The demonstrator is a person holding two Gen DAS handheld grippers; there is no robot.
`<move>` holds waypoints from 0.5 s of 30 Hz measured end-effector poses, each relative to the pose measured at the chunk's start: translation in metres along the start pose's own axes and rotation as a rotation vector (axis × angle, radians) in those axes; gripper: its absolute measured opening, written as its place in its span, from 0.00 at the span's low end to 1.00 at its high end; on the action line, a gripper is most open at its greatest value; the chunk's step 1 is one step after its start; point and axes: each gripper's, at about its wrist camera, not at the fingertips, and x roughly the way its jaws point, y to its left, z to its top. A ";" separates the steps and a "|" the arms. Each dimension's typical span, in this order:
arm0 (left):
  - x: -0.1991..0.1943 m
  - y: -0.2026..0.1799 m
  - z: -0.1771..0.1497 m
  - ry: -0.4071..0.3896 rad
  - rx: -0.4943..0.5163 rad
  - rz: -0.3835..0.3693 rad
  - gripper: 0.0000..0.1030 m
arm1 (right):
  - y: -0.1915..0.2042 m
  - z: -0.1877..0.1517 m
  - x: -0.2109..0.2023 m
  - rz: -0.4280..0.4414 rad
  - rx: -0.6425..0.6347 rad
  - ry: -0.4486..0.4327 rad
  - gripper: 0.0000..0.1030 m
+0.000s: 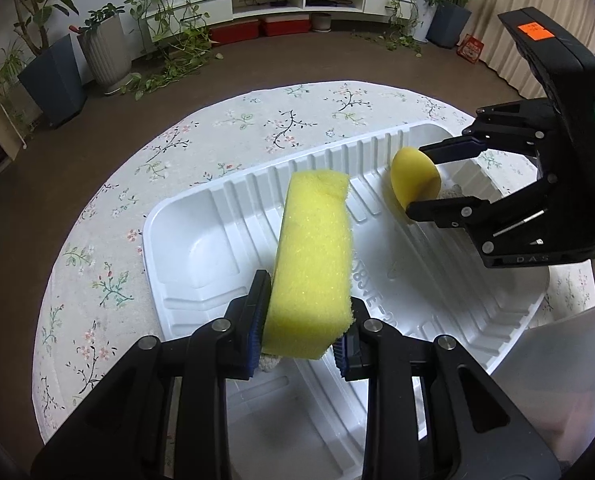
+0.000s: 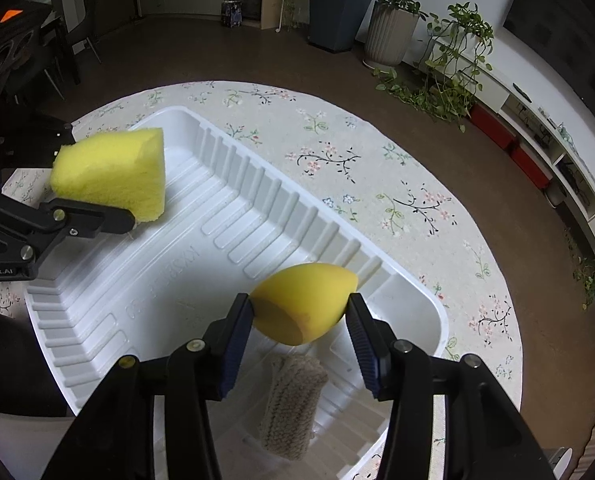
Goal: Organize soft objects
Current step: 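Open the left tool to drop the rectangular sponge while the right tool releases the makeup sponge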
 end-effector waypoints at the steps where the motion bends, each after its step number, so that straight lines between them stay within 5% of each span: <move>1: 0.000 0.000 0.000 -0.001 -0.004 -0.001 0.25 | 0.000 0.000 0.000 -0.001 0.001 -0.001 0.51; 7: 0.003 -0.002 0.002 0.008 -0.009 0.016 0.27 | 0.004 -0.003 -0.002 -0.018 -0.002 -0.006 0.53; 11: 0.005 -0.005 0.002 0.018 -0.004 0.018 0.47 | 0.004 -0.003 -0.003 -0.028 0.000 -0.008 0.54; 15: 0.004 -0.006 -0.001 0.008 -0.004 0.020 0.54 | 0.002 -0.004 -0.006 -0.035 0.014 -0.022 0.59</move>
